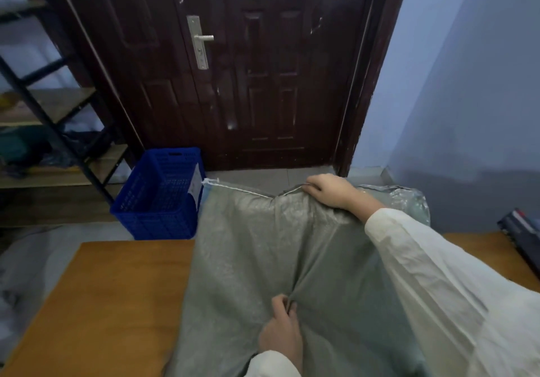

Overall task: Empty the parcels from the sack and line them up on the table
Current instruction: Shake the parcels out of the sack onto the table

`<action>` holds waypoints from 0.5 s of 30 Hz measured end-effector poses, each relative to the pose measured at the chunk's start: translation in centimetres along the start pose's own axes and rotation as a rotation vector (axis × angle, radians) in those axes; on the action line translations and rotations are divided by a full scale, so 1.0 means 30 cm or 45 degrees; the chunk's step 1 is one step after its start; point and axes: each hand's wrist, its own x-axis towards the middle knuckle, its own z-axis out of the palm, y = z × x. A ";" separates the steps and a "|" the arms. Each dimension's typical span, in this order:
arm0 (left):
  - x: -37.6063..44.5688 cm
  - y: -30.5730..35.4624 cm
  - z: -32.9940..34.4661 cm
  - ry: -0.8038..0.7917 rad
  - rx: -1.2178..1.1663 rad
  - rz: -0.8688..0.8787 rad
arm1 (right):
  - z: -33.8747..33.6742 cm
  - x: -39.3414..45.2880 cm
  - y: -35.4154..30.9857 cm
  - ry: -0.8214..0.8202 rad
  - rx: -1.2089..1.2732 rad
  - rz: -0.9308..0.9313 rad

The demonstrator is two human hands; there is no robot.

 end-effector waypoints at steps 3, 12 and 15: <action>-0.069 0.026 -0.021 -0.056 -0.049 0.117 | -0.077 -0.089 0.005 0.135 0.034 -0.039; -0.147 0.154 -0.065 0.043 0.111 0.207 | -0.294 -0.283 -0.039 0.361 0.002 -0.117; -0.156 0.191 -0.092 0.067 0.116 0.248 | -0.359 -0.321 -0.061 0.429 -0.019 -0.145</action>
